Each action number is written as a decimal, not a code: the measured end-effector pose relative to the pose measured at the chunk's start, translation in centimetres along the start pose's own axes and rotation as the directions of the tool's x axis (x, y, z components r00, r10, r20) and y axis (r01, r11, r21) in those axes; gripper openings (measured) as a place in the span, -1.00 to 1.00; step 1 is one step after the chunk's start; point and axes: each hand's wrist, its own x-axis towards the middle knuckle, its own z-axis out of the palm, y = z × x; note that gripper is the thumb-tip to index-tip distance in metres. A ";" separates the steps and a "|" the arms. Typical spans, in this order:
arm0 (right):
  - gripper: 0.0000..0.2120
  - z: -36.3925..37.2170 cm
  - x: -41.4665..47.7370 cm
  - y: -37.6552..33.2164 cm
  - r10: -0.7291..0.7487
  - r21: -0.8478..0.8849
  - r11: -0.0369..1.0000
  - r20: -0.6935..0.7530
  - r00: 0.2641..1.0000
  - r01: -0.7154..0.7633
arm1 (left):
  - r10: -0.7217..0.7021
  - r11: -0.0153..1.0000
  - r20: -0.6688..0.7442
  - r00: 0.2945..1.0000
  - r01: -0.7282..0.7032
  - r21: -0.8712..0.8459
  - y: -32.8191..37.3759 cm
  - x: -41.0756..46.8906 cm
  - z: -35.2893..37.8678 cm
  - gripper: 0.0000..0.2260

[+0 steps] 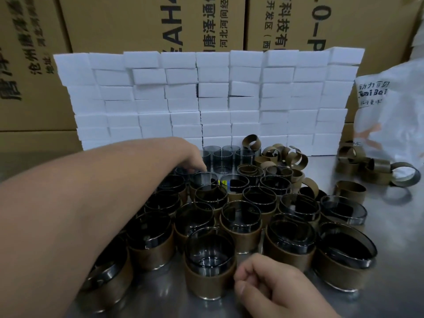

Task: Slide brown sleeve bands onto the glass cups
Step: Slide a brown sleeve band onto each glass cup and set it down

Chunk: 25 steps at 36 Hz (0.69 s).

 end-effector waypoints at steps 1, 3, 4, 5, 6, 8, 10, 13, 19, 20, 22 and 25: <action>-0.88 0.0 0.0 -0.1 -0.001 -0.003 1.000 0.002 1.000 0.001 | 0.005 1.000 -0.029 1.000 -0.005 -0.009 0.3 -0.2 0.2 -0.69; -0.88 0.0 0.0 -0.2 -0.009 -0.017 1.000 0.005 1.000 0.009 | 0.011 1.000 -0.095 0.995 -0.014 -0.027 0.7 -0.7 0.4 -0.75; -0.88 0.0 0.0 -0.2 -0.007 -0.027 1.000 0.006 1.000 0.007 | 0.011 0.999 -0.132 0.991 -0.016 -0.036 0.9 -1.1 0.3 -0.77; -0.89 -0.1 0.0 -0.2 -0.003 -0.034 0.999 0.008 1.000 0.003 | 0.010 0.999 -0.157 0.988 -0.015 -0.032 1.0 -1.7 0.1 -0.80; -0.89 -0.1 0.0 -0.2 -0.002 -0.036 0.999 0.012 1.000 0.003 | -0.005 0.999 -0.179 0.984 -0.003 -0.045 1.1 -2.3 -0.1 -0.82; -0.89 -0.1 -0.1 -0.1 -0.010 -0.034 0.999 0.019 1.000 0.011 | -0.038 0.991 -0.240 0.970 0.006 -0.132 1.4 -3.6 -0.9 -0.80; -0.90 -0.1 -0.2 -0.1 -0.017 -0.040 0.999 0.018 1.000 0.018 | -0.079 0.962 -0.318 0.945 -0.012 -0.274 1.7 -5.1 -2.0 -0.79; -0.87 0.0 -0.2 -0.1 -0.055 -0.063 0.996 0.011 0.998 0.056 | -0.218 0.856 -0.440 0.871 -0.045 -0.515 2.0 -7.2 -3.4 -0.75; -0.87 0.2 -0.5 -0.1 -0.121 -0.095 0.988 -0.012 0.993 0.119 | -0.461 -0.400 -0.196 0.866 -0.400 -0.824 4.3 -14.0 -2.9 -0.79; -0.86 0.2 -0.6 -0.2 -0.131 -0.096 0.987 -0.018 0.991 0.128 | -0.458 -0.516 -0.142 0.878 -0.392 -0.762 4.8 -15.7 -2.2 -0.84; -0.87 0.3 -0.7 -0.3 -0.146 -0.068 0.987 -0.039 0.989 0.143 | -0.419 -0.603 -0.124 0.899 -0.378 -0.702 6.0 -18.9 -0.4 -0.78; -0.81 0.3 -1.1 -0.7 -0.202 -0.006 0.979 -0.091 0.975 0.202 | -0.311 -0.638 -0.111 0.944 -0.294 -0.712 7.2 -22.6 2.9 -0.72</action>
